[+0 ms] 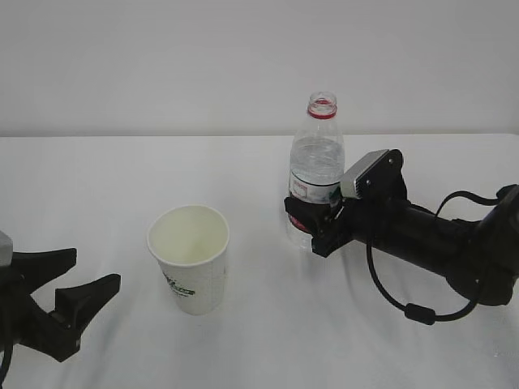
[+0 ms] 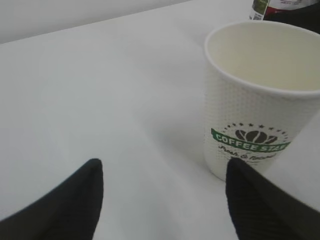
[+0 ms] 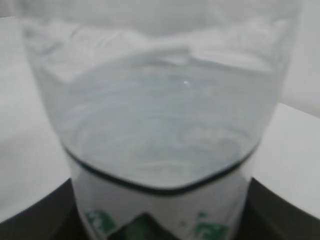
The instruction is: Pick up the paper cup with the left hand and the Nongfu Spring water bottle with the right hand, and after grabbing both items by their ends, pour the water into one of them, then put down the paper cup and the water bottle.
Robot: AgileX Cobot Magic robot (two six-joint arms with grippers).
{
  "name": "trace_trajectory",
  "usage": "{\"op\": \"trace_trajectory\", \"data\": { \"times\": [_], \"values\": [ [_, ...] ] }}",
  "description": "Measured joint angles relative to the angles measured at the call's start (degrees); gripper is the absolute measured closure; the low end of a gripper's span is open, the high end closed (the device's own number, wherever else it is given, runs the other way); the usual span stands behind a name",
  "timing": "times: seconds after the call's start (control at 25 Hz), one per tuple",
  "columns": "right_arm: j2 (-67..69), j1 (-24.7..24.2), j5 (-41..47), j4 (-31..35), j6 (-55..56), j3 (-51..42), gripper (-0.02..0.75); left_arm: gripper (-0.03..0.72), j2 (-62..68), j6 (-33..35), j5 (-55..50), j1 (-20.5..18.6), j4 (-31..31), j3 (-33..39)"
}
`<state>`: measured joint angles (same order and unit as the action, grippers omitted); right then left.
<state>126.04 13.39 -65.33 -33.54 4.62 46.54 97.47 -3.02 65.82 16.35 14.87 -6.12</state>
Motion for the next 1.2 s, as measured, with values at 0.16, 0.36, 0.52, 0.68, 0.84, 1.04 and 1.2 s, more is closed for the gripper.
{"op": "trace_trajectory", "data": {
  "times": [0.16,0.36,0.52,0.68,0.84,1.04,1.2],
  "values": [
    [-1.38,0.0,1.61,-0.46,0.0,-0.11,0.265,0.132,0.0,0.0,0.0,0.0,1.08,0.0],
    [-7.63,0.0,7.02,-1.6,0.0,-0.35,0.265,0.132,0.0,0.0,0.0,0.0,2.82,0.0],
    [-12.32,0.0,7.16,-2.48,0.36,-0.35,0.265,0.119,0.0,-1.14,0.0,0.0,4.14,0.0],
    [-15.56,0.0,8.14,-3.19,1.68,-0.7,0.266,0.111,0.0,-1.66,0.0,0.0,5.23,0.0],
    [-18.86,0.0,9.52,-3.53,2.64,-2.2,0.266,0.11,0.0,-1.75,0.0,0.0,7.15,0.0],
    [-22.73,0.0,9.74,-3.65,3.7,-5.15,0.266,0.11,0.0,-1.79,0.0,0.0,9.74,0.0],
    [-25.93,0.0,10.06,-3.77,5.58,-7.51,0.266,0.095,0.0,-1.79,0.0,0.0,10.26,0.0]
  ]
}}
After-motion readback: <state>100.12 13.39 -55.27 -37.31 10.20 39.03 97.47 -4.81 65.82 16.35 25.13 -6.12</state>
